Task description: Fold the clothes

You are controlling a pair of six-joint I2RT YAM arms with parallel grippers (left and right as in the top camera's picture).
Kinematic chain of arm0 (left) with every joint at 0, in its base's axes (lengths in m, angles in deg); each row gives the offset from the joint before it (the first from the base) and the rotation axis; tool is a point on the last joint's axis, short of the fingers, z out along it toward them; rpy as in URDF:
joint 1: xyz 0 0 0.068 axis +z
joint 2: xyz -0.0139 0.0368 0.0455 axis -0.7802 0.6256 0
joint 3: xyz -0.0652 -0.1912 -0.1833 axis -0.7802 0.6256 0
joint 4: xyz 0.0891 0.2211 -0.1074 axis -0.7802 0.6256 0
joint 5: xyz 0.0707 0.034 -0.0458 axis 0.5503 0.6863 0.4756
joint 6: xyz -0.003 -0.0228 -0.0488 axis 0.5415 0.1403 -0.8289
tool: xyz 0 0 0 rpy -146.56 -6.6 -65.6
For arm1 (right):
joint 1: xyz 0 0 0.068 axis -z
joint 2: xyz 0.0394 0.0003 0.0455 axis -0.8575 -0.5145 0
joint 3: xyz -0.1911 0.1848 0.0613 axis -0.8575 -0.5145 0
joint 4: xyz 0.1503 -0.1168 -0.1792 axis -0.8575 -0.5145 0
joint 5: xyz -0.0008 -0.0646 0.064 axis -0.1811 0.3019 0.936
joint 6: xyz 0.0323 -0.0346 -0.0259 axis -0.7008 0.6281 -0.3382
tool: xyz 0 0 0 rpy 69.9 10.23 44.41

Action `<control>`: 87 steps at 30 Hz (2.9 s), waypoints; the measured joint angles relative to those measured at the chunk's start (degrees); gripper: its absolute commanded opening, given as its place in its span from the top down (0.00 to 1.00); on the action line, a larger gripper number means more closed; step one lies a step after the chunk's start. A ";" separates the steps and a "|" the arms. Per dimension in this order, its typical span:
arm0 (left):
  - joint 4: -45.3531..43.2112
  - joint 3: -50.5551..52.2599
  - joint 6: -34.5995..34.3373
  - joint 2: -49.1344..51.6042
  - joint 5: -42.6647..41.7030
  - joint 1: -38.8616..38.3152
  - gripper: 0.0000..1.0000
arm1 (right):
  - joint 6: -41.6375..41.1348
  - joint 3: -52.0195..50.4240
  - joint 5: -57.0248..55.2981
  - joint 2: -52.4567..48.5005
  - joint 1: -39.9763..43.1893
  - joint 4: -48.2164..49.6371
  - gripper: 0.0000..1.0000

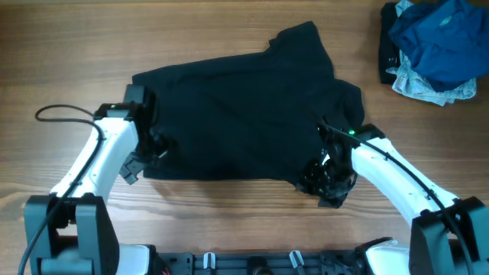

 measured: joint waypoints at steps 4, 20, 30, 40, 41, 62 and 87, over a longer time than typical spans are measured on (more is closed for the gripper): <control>-2.60 2.19 -0.07 0.00 -0.02 3.67 0.00 | -4.61 -0.02 0.83 0.00 0.00 0.17 0.23; -11.43 5.51 3.39 0.15 -1.79 3.87 0.20 | -27.87 -0.37 -10.95 0.00 0.00 7.19 0.47; -11.67 8.11 4.00 0.15 -2.86 3.87 0.96 | -28.57 -3.15 -12.35 0.00 0.00 8.39 0.96; -3.65 8.57 4.50 -1.92 -3.28 3.87 0.96 | -28.61 0.94 -18.58 0.09 0.00 1.20 0.96; -2.97 8.61 4.52 -3.76 -3.30 3.87 0.96 | -28.24 1.92 -19.34 0.11 0.00 1.11 0.96; -5.40 8.63 8.37 -2.78 -3.72 3.87 0.39 | -22.12 4.90 -22.18 1.07 0.00 4.20 0.94; -11.45 13.07 6.38 -2.78 -3.72 3.87 0.32 | -21.07 3.30 -16.72 1.09 0.00 4.59 0.20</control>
